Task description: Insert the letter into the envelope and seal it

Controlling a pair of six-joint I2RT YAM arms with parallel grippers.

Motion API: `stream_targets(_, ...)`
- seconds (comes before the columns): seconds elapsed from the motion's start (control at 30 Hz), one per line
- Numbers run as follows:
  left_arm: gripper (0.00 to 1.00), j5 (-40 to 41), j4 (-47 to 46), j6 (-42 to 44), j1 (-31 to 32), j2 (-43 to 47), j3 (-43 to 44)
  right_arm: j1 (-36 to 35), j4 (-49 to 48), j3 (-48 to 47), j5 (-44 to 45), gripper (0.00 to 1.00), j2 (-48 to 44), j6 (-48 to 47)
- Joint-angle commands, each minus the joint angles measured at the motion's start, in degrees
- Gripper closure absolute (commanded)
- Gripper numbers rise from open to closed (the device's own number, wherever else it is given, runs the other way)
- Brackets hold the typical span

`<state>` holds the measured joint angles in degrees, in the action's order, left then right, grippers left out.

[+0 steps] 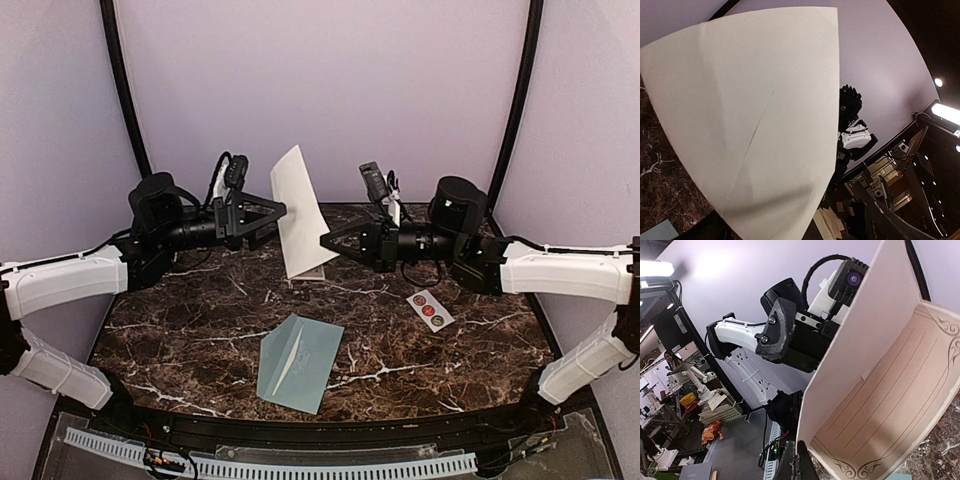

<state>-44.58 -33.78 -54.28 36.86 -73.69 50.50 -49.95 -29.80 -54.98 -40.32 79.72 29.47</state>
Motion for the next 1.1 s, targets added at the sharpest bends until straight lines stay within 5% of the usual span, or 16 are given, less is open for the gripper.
stream_targets(0.0, 0.1, -3.43, -9.32, -4.01, -0.04, -0.48, -1.58, -0.58, -5.18, 0.63, -0.89, 1.0, 1.59, 2.56)
stream_targets(0.4, 0.3, -1.28, -11.93, -4.75, -0.04, 0.29, -3.72, -0.55, -2.93, 1.5, 5.19, 1.0, 2.25, 3.9)
stream_targets(0.73, 0.77, 3.64, -1.84, 3.87, -0.04, 2.76, -2.93, -0.58, -0.31, 1.22, 6.57, 1.0, 2.39, 3.9)
stream_targets(0.9, 0.95, 6.03, 3.28, 8.66, -0.04, 3.63, -2.71, -0.45, 0.96, 1.37, 7.45, 0.85, 1.59, 3.6)
stream_targets(1.07, 1.0, 6.86, 7.86, 13.54, -0.04, 4.38, -2.06, 0.43, 2.97, 1.15, 8.36, 0.64, 0.43, 2.67)
